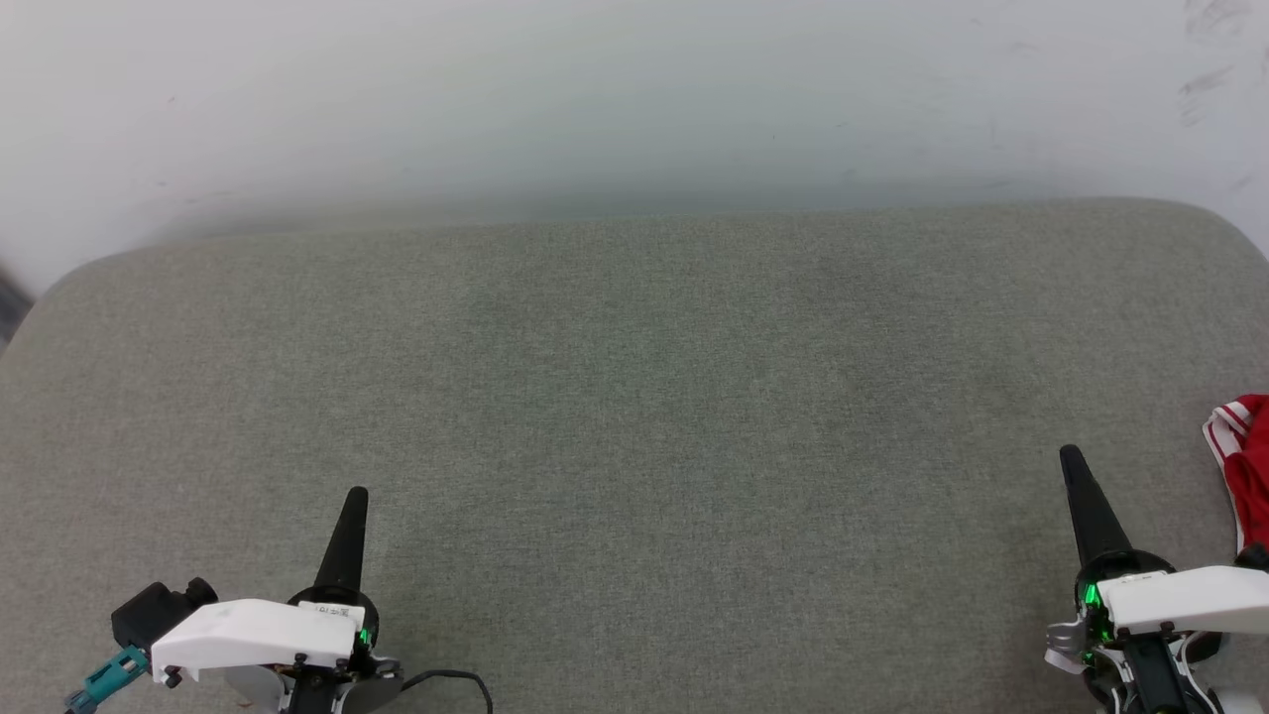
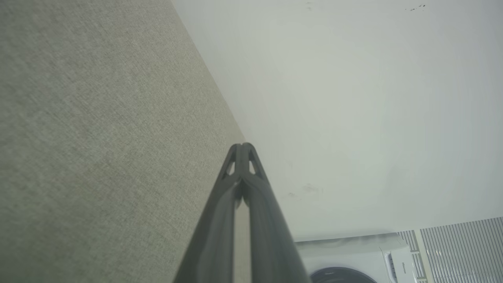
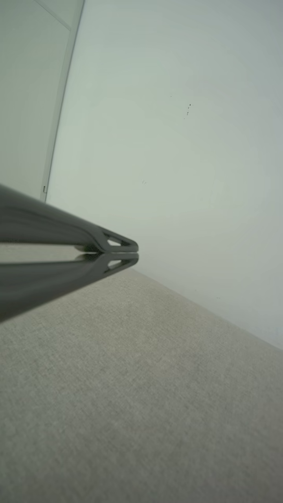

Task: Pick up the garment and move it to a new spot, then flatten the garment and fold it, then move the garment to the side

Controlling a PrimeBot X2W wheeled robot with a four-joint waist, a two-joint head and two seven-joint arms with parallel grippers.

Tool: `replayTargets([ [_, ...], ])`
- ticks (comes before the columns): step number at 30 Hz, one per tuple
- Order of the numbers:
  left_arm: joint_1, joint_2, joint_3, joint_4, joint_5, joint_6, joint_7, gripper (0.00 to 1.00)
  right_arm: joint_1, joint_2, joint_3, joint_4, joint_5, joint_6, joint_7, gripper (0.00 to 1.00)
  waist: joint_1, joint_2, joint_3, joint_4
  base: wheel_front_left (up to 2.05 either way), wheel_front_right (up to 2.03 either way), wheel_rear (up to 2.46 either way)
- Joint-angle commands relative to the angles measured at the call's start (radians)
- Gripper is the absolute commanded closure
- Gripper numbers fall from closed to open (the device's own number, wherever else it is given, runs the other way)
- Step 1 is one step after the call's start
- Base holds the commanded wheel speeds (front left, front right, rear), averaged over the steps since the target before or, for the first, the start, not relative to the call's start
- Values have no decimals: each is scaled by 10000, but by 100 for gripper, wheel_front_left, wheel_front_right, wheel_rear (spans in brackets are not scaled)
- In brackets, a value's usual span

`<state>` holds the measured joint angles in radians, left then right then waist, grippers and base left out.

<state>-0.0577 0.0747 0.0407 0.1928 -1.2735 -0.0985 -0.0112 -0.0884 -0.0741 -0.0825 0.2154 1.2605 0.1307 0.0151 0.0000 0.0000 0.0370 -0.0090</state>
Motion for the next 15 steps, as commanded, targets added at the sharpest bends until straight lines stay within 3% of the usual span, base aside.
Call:
replayTargets([
  [1, -198, 36, 50, -29, -200, -91, 51, 100, -223, 35, -32, -31, 203, 1, 56, 100, 0, 0, -8, 2, 0, 0, 0],
  [15, -325, 17, 185, 160, -1394, -169, 381, 100, -218, 104, -128, 83, 1356, 1, 383, 100, 0, 0, -107, 29, 0, 0, 0],
])
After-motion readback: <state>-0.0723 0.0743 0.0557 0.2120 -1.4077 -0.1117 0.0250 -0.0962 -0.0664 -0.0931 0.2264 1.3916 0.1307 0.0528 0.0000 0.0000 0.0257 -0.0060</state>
